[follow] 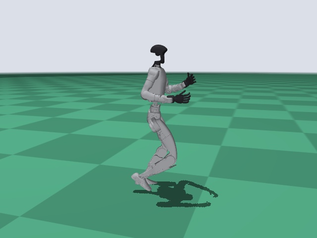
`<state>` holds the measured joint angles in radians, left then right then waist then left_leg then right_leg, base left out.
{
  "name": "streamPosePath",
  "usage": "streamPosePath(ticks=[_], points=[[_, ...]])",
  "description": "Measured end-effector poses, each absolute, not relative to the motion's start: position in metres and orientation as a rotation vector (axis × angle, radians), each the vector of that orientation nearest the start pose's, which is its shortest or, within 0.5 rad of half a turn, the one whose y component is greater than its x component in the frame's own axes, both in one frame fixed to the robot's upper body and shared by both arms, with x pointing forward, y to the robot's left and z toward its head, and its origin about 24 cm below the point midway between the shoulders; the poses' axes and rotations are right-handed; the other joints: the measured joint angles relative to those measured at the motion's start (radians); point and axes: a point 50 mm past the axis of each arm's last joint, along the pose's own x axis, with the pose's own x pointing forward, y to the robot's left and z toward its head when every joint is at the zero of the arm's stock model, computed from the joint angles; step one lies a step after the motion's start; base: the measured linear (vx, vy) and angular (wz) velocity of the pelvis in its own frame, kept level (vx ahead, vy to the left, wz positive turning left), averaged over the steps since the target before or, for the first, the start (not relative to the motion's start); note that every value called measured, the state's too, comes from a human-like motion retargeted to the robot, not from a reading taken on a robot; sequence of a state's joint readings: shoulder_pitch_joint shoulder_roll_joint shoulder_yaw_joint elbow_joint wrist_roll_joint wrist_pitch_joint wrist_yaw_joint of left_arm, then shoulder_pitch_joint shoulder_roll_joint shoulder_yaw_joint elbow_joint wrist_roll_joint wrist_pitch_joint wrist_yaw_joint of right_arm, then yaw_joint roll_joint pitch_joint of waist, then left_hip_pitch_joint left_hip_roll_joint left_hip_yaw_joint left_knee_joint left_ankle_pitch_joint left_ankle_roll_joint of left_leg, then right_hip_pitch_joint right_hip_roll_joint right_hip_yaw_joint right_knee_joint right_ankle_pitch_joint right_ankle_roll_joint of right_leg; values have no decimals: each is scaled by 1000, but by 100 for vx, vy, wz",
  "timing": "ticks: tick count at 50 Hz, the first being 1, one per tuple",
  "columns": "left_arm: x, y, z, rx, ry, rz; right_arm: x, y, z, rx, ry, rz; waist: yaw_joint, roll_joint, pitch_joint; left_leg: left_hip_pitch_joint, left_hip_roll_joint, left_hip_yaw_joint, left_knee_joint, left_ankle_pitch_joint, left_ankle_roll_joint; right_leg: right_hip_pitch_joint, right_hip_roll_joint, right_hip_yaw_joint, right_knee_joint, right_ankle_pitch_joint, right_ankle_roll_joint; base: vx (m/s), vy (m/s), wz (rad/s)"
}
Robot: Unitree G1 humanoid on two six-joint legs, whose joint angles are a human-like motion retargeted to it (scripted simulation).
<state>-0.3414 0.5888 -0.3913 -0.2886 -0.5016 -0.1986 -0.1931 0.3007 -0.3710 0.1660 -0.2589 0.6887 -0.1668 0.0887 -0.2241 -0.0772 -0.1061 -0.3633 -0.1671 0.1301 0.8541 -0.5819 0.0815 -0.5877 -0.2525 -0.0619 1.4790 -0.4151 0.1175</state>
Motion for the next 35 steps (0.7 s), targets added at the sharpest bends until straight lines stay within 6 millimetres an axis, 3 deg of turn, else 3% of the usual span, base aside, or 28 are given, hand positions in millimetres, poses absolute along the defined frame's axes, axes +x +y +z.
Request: streamPosePath(ticks=[4, 6, 8, 10, 13, 15, 17, 20, 22, 25, 27, 31, 35], points=[[248, 126, 119, -64, -309, -682, 189, -172, 63, 453, -92, 217, 24, -5, -49, 41, -25, -64, -197, 353, -131, 2, 19, 5, -210, 106, 25, 11, -8, -17], [241, 137, 82, -117, -160, -595, 195, -171, 72, 454, -138, 218, 62, -16, -71, 16, -19, -76, -204, 446, -155, 16, 45, 12, -315, 154, 31, 3, -10, -40], [230, 149, 50, -155, -23, -506, 204, -169, 82, 430, -188, 211, 117, -21, -84, -30, 5, -80, -132, 445, -146, 41, 87, 14, -399, 161, 20, -1, -9, -70], [217, 157, 24, -186, 89, -434, 212, -167, 92, 395, -239, 205, 167, -32, -89, -85, 21, -79, -19, 365, -110, 56, 121, 27, -434, 107, -4, -5, -9, -68], [203, 164, 4, -235, 166, -361, 225, -163, 102, 341, -289, 201, 233, -14, -76, -167, 89, -75, 212, 191, -59, 66, 194, 32, -433, -103, -92, -5, -8, -67], [200, 165, 2, -264, 167, -340, 233, -159, 105, 310, -298, 212, 262, 14, -50, -221, 142, -75, 371, 109, -47, 61, 238, 28, -400, -230, -156, -4, -5, -65], [202, 164, 7, -282, 135, -351, 238, -155, 101, 302, -280, 237, 269, 48, -27, -250, 184, -73, 446, 65, -50, 52, 277, 32, -383, -278, -179, 0, -1, -59], [207, 165, 21, -292, 65, -372, 235, -153, 94, 291, -247, 266, 249, 83, -33, -218, 202, -53, 343, 65, -56, 65, 311, 63, -458, -219, -150, 7, 4, -24], [206, 168, 29, -279, 34, -372, 227, -156, 94, 252, -245, 275, 216, 80, -74, -164, 173, -18, 146, 172, -79, 76, 284, 85, -547, -98, -90, 13, 7, 27], [201, 174, 31, -257, 32, -362, 218, -160, 97, 144, -253, 284, 180, 57, -161, -91, 91, 11, -217, 520, -178, 66, 178, 59, -691, 158, -14, 13, 7, 37], [199, 177, 32, -224, 45, -365, 216, -164, 99, 68, -252, 289, 173, 37, -199, -63, 50, 26, -353, 655, -212, 39, 121, 39, -704, 247, 10, 3, 6, 51], [204, 178, 45, -148, 9, -411, 213, -176, 88, -62, -188, 275, 170, 11, -221, -102, 23, 48, -255, 610, -180, -7, 48, 1, -578, 239, 6, -6, 3, 54], [227, 169, 100, -24, -225, -509, 206, -191, 49, -150, 9, 237, 166, 7, -239, -121, 28, 47, -152, 416, -107, 0, 24, -28, -522, 98, -22, -4, -1, 51]])
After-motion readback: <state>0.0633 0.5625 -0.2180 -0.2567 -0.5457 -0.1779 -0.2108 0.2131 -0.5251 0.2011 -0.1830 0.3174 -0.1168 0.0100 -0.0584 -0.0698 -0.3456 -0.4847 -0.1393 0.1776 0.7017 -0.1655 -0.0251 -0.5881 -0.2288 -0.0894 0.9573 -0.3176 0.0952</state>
